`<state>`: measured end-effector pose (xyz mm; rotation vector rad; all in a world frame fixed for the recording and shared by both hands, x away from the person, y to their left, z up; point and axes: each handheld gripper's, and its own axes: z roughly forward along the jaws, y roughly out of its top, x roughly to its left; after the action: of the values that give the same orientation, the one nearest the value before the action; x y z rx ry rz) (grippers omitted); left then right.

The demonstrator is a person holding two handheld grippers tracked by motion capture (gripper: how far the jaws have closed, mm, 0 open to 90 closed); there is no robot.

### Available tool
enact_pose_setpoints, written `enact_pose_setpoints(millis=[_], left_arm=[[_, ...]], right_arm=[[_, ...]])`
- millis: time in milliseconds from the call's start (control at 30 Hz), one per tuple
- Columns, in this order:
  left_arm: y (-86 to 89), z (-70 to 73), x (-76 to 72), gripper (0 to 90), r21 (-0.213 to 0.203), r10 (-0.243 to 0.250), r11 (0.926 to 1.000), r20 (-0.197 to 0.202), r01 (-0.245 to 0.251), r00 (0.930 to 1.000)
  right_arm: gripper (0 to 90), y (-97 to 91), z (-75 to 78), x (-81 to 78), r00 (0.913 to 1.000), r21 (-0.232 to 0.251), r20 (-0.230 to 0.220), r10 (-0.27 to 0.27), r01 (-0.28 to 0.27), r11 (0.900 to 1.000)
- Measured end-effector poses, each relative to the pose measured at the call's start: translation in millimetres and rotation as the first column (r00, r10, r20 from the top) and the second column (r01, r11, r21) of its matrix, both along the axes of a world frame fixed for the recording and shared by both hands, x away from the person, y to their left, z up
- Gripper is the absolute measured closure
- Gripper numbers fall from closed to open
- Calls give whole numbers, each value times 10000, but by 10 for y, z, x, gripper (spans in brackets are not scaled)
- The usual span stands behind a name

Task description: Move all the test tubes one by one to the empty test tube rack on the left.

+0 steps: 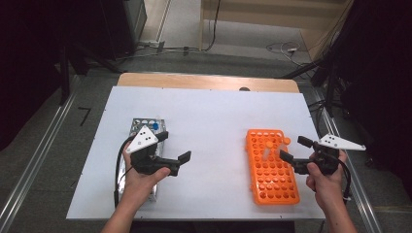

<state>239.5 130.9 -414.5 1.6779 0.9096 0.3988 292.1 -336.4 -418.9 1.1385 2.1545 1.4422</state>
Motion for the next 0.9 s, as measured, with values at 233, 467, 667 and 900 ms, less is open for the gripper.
enact_pose_setpoints(millis=[233,467,667,900], left_arm=[[-42,-9,-2,0,-31,-143,9999,-3,143,9999],[-54,-15,-1,0,-63,-152,9999,-8,152,9999],[-86,-30,4,0,41,-225,9997,-53,226,9997],[-102,-40,-1,0,25,-256,9997,-86,257,9996]], right_arm=[[74,-8,-109,210,9991,-180,-368,-213,206,9996],[337,-4,-360,257,9962,-237,-875,-44,23,9997],[530,-1,-548,262,9942,-560,-1065,-123,64,9984],[655,2,-599,212,9981,-713,-604,-130,86,9974]])
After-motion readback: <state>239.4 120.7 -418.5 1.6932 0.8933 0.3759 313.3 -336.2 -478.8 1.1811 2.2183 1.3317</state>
